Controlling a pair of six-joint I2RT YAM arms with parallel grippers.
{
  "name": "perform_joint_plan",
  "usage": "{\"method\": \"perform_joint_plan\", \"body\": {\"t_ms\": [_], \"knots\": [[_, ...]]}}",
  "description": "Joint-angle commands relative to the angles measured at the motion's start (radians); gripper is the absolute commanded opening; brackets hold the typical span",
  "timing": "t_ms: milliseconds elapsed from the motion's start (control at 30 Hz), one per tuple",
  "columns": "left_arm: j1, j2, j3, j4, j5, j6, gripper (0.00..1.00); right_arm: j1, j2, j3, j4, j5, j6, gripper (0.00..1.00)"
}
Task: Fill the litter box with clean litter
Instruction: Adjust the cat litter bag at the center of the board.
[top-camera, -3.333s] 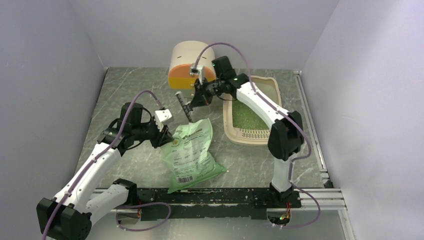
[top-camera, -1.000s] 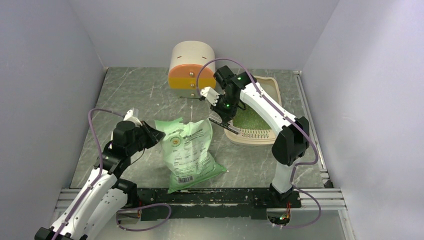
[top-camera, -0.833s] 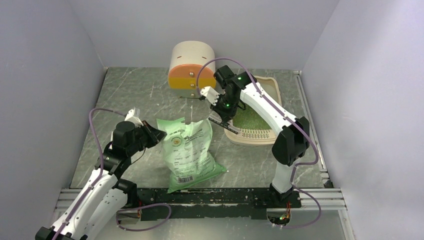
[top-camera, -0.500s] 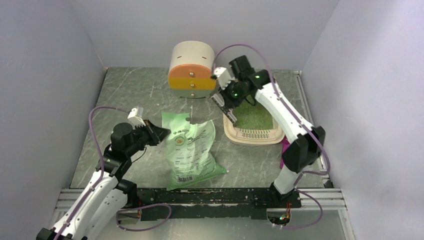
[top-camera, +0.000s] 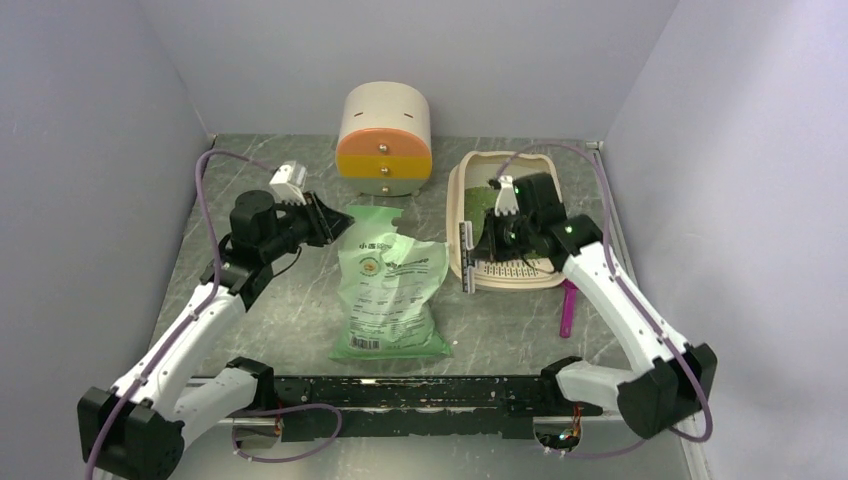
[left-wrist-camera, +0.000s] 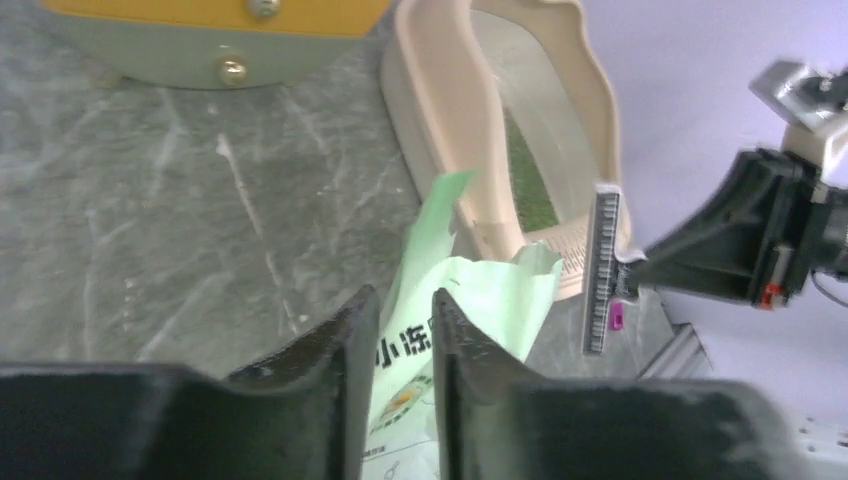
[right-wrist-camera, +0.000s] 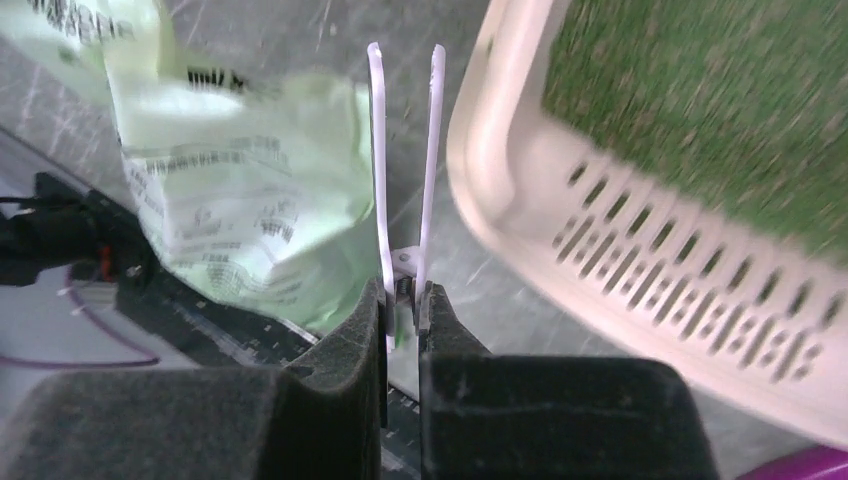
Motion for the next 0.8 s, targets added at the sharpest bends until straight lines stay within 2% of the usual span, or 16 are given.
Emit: {"method": "perform_joint_plan", "body": {"t_ms": [0, 133, 167, 300, 400, 600, 667, 767], "knots": [[0.001, -0.125, -0.007, -0.105, -0.221, 0.004, 0.49, -0.003, -0.145, -0.162, 0.049, -0.094, 0.229, 0.00], [0.001, -0.295, -0.058, -0.209, -0.367, -0.032, 0.84, -0.003, -0.182, -0.289, -0.032, -0.168, 0.244, 0.00], [0.001, -0.323, -0.066, -0.225, -0.390, -0.031, 0.89, -0.002, -0.178, -0.313, -0.051, -0.173, 0.226, 0.00], [0.001, -0.397, -0.082, -0.281, -0.402, -0.037, 0.90, 0.003, -0.143, -0.392, -0.062, -0.132, 0.180, 0.00], [0.001, -0.418, -0.087, -0.283, -0.380, -0.045, 0.90, 0.028, -0.101, -0.391, -0.055, -0.105, 0.185, 0.00], [0.001, -0.414, -0.083, -0.278, -0.360, -0.046, 0.91, 0.068, -0.052, -0.397, -0.022, -0.037, 0.197, 0.00], [0.001, -0.403, -0.099, -0.261, -0.333, -0.054, 0.95, 0.081, -0.037, -0.387, -0.028, 0.001, 0.203, 0.00], [0.001, -0.362, -0.110, -0.281, -0.323, -0.114, 0.97, 0.095, -0.047, -0.386, -0.013, 0.052, 0.216, 0.00]]}}
